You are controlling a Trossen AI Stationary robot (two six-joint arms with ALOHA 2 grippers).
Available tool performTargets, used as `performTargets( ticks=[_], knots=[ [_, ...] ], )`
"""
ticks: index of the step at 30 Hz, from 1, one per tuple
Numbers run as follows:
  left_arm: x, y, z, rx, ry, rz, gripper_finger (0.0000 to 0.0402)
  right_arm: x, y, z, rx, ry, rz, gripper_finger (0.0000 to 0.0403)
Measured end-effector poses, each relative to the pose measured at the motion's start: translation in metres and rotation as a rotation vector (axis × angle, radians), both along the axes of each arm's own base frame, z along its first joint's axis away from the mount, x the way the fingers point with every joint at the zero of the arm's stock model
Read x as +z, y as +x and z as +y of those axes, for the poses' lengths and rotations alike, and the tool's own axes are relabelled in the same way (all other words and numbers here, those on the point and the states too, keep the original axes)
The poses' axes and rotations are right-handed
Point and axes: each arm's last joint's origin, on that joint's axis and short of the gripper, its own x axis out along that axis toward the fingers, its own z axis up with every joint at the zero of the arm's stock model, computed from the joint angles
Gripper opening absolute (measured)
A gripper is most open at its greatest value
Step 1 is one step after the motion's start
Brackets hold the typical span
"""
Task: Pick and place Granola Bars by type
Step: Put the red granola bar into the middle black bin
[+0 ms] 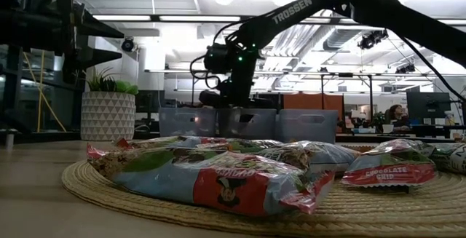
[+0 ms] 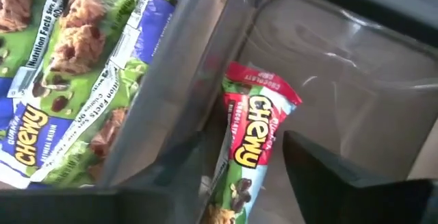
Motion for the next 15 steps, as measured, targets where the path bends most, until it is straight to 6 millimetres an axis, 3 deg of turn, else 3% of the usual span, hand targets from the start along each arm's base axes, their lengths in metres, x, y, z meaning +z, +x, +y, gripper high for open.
performTargets(
  ticks=[4,11,15],
  knots=[
    [0.0,0.0,0.0,0.0,0.0,0.0,0.0211,0.021,-0.004,0.001,0.034,-0.056,0.002,0.0212],
    [0.0,0.0,0.0,0.0,0.0,0.0,0.0211,0.086,-0.019,0.008,0.173,-0.181,-0.06,0.0218],
    [0.0,0.0,0.0,0.0,0.0,0.0,0.0211,0.124,-0.025,0.025,0.334,-0.201,-0.149,0.0218]
  ],
)
